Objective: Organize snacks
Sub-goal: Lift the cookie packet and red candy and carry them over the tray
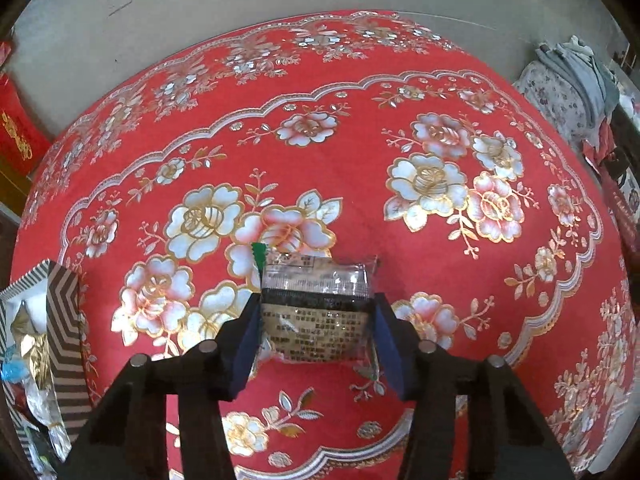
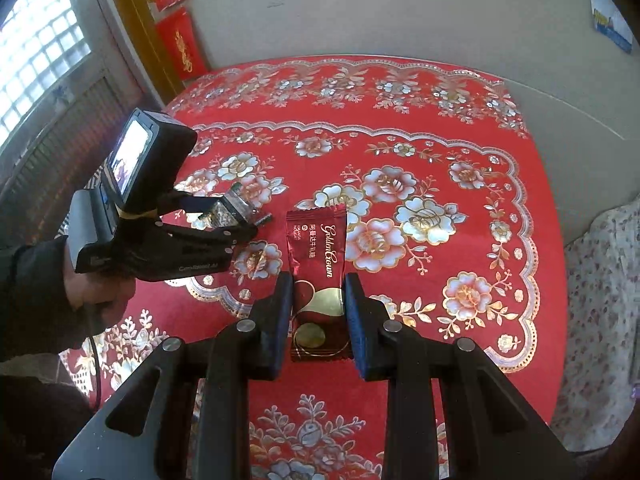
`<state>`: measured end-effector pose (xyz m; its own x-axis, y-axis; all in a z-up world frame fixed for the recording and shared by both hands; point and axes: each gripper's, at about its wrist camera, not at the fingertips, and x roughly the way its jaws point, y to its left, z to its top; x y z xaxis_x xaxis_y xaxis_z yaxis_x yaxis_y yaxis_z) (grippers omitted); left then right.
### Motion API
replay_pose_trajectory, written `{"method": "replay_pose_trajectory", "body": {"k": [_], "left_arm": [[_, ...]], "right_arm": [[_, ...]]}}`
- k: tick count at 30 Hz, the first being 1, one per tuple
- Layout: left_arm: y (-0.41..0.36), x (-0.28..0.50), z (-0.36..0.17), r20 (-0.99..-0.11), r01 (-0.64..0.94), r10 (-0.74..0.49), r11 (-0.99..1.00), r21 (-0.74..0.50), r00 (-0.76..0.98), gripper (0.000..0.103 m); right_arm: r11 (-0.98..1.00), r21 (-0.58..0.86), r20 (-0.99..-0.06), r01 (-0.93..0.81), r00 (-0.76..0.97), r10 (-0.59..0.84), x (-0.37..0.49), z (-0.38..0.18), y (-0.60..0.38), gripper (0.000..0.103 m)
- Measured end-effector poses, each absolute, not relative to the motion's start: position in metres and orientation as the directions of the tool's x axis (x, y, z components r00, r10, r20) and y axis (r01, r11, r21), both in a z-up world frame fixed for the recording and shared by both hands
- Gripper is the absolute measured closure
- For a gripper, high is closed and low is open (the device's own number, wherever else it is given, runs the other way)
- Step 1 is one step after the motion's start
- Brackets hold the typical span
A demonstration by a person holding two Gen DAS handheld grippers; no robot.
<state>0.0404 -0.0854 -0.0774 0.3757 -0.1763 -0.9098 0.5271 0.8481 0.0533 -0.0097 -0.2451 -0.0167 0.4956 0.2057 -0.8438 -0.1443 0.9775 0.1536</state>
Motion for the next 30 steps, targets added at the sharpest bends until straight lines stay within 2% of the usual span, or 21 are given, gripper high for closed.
{"method": "replay_pose_trajectory", "body": {"k": [15, 30], "left_arm": [[-0.053, 0.024, -0.05, -0.912, 0.368, -0.095, 0.928, 0.065, 0.399, 0.049], [0.014, 0.001, 0.002, -0.864, 0.093, 0.052, 0.989, 0.114, 0.501, 0.049]], "right_arm": [[0.973, 0.18, -0.847, -0.144, 0.479, 0.228, -0.011, -0.027, -0.244, 0.078], [0.925, 0.211, -0.794, -0.316, 0.496, 0.351, 0.019, -0.007, -0.22, 0.078]]}}
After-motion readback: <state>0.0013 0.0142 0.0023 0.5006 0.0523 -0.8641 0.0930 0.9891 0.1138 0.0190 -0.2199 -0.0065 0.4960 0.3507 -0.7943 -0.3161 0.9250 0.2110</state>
